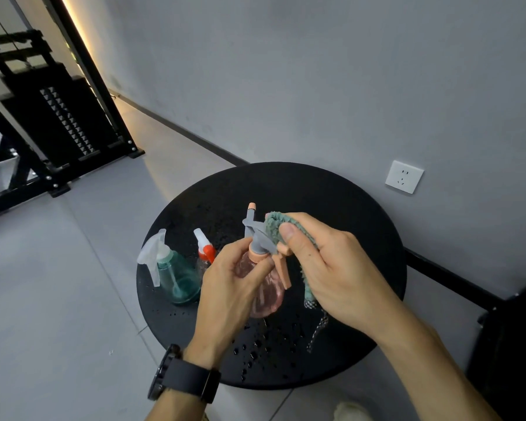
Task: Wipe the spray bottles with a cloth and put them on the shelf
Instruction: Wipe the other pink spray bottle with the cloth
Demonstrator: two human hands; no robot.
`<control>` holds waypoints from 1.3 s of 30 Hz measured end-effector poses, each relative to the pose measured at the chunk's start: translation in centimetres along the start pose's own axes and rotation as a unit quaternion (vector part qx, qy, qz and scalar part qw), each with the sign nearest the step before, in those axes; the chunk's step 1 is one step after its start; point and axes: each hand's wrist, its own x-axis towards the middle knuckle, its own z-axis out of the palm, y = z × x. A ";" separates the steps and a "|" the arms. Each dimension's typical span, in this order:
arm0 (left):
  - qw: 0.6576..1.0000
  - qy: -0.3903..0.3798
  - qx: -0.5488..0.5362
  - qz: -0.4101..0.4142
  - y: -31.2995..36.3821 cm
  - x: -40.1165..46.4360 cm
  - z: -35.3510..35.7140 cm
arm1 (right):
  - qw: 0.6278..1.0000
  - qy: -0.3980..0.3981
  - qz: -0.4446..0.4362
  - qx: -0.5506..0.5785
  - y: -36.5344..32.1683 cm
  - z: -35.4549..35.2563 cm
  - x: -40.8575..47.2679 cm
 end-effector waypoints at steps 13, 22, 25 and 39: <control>0.983 -0.113 -0.147 0.007 0.8 -0.5 0.0 | 0.989 0.043 -0.109 -0.084 1.1 1.8 0.3; 0.940 -0.118 -0.315 -0.064 0.6 -0.4 -0.2 | 0.978 0.005 -0.139 -0.155 2.1 2.8 0.4; 0.920 -0.123 -0.363 -0.083 0.4 -0.4 -0.3 | 0.979 0.030 -0.125 -0.159 2.7 2.8 0.5; 0.883 -0.128 -0.438 -0.106 1.2 -0.3 -0.4 | 0.984 0.048 -0.104 -0.139 3.0 3.0 0.5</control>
